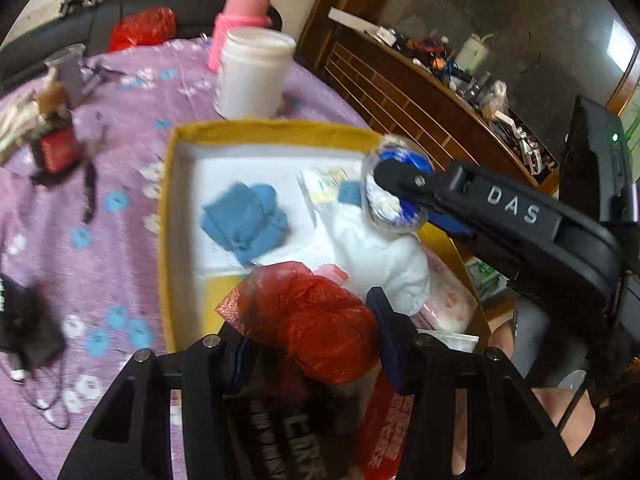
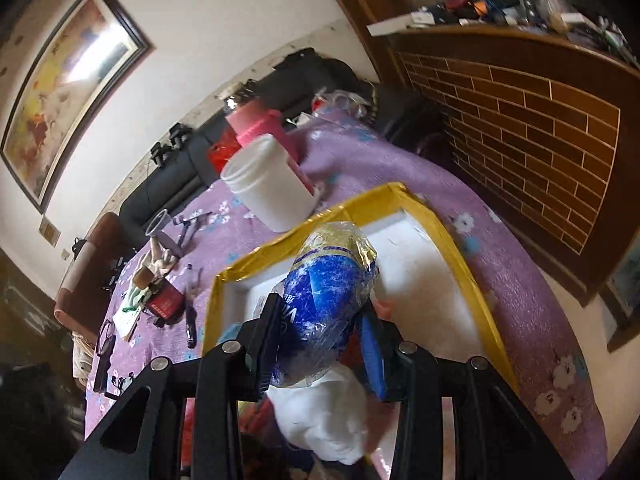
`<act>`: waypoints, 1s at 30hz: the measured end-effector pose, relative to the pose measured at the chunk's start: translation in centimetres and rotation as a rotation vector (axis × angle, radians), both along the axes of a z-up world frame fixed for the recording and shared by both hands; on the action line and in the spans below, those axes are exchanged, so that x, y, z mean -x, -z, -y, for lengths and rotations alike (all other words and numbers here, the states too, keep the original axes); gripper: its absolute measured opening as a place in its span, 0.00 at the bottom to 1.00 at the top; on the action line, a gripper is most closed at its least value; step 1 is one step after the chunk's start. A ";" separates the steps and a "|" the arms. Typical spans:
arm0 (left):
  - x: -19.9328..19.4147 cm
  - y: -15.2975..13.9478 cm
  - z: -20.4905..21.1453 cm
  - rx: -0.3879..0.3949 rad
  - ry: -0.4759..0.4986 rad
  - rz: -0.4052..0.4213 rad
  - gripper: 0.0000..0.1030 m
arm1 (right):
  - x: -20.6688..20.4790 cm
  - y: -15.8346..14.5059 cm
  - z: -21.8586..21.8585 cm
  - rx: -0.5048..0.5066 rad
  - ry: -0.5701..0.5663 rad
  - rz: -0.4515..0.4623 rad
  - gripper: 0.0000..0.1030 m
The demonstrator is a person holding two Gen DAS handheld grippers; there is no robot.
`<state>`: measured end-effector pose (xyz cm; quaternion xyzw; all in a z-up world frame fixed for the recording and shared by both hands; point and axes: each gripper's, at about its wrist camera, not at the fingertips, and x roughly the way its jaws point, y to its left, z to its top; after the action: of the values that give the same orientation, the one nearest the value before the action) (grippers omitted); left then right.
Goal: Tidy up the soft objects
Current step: 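Carry the red mesh bag and blue-and-gold bag over the tray, then open the left gripper over the tray while the right releases the blue-and-gold bag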
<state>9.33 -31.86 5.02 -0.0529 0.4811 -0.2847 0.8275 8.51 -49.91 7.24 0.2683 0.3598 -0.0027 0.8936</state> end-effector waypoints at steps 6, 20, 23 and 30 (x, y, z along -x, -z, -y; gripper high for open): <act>0.1 0.7 0.9 -0.034 0.006 0.020 0.48 | -0.4 0.8 -0.3 0.004 -0.002 -0.040 0.39; 0.9 0.3 1.1 -0.064 0.004 0.096 0.72 | -0.5 1.0 -0.3 0.045 0.021 -0.067 0.55; 1.2 -0.1 0.5 -0.047 -0.004 0.099 0.73 | -0.2 0.4 -0.4 0.049 0.022 -0.041 0.57; 3.4 -1.9 -1.5 -0.034 -0.024 0.145 0.73 | 0.8 -1.0 -0.9 0.086 0.043 0.032 0.65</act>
<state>5.98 -30.35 6.88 -0.0237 0.4243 -0.2697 0.8641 7.71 -49.00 8.28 0.2372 0.3390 -0.0332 0.9098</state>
